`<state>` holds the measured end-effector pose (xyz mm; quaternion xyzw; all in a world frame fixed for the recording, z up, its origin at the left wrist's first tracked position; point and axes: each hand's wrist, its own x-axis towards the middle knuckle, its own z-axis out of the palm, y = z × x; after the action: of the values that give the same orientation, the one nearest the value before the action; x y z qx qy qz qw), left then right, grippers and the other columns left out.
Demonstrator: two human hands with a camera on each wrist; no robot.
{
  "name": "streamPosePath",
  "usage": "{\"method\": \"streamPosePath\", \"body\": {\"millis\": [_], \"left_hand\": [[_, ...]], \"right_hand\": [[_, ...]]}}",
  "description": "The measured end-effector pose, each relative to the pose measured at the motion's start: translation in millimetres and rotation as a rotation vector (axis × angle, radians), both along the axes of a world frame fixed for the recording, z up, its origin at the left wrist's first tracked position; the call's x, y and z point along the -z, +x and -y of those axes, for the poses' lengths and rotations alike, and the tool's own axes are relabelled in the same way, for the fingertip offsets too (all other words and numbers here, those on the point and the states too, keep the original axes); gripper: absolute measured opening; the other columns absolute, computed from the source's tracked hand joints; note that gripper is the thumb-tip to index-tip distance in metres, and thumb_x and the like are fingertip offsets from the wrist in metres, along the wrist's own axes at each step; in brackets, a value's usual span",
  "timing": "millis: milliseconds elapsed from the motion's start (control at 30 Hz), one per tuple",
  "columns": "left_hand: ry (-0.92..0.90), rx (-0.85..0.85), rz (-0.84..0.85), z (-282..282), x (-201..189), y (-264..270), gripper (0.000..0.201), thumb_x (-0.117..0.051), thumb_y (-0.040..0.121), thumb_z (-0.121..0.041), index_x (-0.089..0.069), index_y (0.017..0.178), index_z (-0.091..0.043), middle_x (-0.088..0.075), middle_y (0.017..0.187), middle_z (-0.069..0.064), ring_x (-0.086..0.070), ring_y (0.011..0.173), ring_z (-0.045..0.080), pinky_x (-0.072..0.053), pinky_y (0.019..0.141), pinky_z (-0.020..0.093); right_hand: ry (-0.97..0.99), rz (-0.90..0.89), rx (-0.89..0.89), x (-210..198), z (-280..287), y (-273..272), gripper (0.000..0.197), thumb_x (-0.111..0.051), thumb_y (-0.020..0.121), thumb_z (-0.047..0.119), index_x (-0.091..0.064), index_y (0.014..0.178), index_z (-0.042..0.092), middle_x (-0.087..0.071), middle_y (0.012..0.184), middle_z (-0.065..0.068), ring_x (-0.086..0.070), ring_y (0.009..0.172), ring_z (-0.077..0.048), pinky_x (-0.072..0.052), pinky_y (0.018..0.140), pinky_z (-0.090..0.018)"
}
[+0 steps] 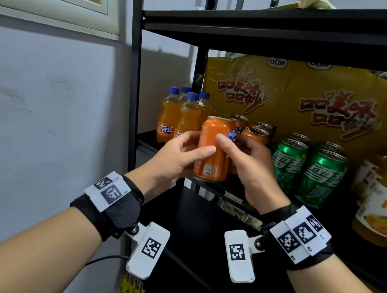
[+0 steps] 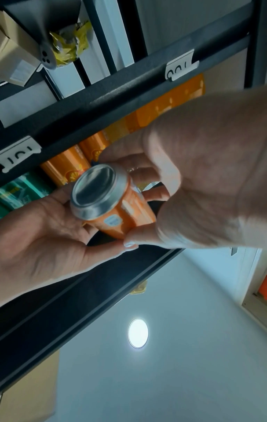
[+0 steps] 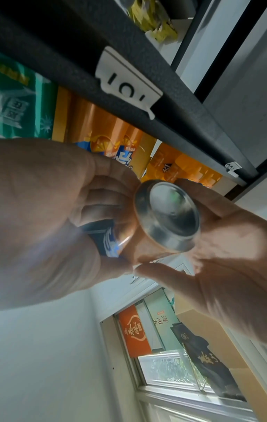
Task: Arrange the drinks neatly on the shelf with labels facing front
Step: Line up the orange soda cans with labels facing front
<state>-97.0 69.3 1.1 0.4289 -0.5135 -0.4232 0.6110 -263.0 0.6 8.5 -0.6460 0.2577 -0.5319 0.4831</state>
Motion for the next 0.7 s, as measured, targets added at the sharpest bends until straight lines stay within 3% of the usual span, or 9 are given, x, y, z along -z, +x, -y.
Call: {"method": "streamPosePath", "body": {"millis": [167,333,433,600,700], "left_hand": [[0.068,0.100,0.000,-1.0,-4.2,2.0,0.048,-0.057,0.096,-0.054,-0.058,0.134,-0.025,-0.074,0.123,0.003,-0.071,0.114,0.024,-0.061,0.088,0.037],[0.011,0.001,0.051,1.6,-1.7,-2.2,0.055,-0.066,0.087,-0.056,-0.064,0.132,-0.024,-0.075,0.121,0.000,-0.072,0.112,0.021,-0.061,0.085,0.034],[-0.042,-0.049,0.059,1.6,1.7,-1.9,0.053,-0.070,0.086,-0.054,-0.064,0.133,-0.029,-0.074,0.123,-0.004,-0.071,0.114,0.018,-0.061,0.086,0.033],[-0.066,-0.076,0.017,3.7,0.3,-4.3,0.068,-0.079,0.077,-0.052,-0.058,0.136,-0.024,-0.074,0.123,-0.002,-0.071,0.114,0.020,-0.060,0.093,0.042],[-0.005,0.000,-0.019,4.1,1.0,-8.0,0.054,-0.071,0.088,-0.046,-0.059,0.136,-0.023,-0.073,0.124,0.000,-0.071,0.115,0.021,-0.060,0.091,0.038]], "right_hand": [[0.067,-0.002,-0.021,-4.2,1.0,-2.6,0.071,-0.079,0.071,0.063,-0.065,0.125,0.018,-0.075,0.117,0.000,-0.076,0.100,-0.016,-0.063,0.089,-0.048],[0.031,-0.029,-0.079,-4.8,-1.8,-4.3,0.041,-0.071,0.089,0.049,-0.069,0.122,0.024,-0.077,0.114,0.005,-0.075,0.102,-0.012,-0.063,0.088,-0.039],[-0.008,-0.055,-0.064,-6.1,-3.2,-5.1,0.045,-0.077,0.082,0.051,-0.072,0.120,0.027,-0.077,0.115,0.005,-0.075,0.104,-0.013,-0.062,0.090,-0.037],[0.031,0.035,-0.064,-9.1,-4.3,-4.7,0.050,-0.084,0.072,0.043,-0.071,0.116,0.023,-0.078,0.112,0.000,-0.076,0.103,-0.016,-0.064,0.085,-0.042],[0.081,0.076,-0.046,-9.1,-2.1,-2.9,0.040,-0.083,0.083,0.030,-0.068,0.119,0.020,-0.078,0.111,0.000,-0.076,0.100,-0.014,-0.064,0.085,-0.044]]}}
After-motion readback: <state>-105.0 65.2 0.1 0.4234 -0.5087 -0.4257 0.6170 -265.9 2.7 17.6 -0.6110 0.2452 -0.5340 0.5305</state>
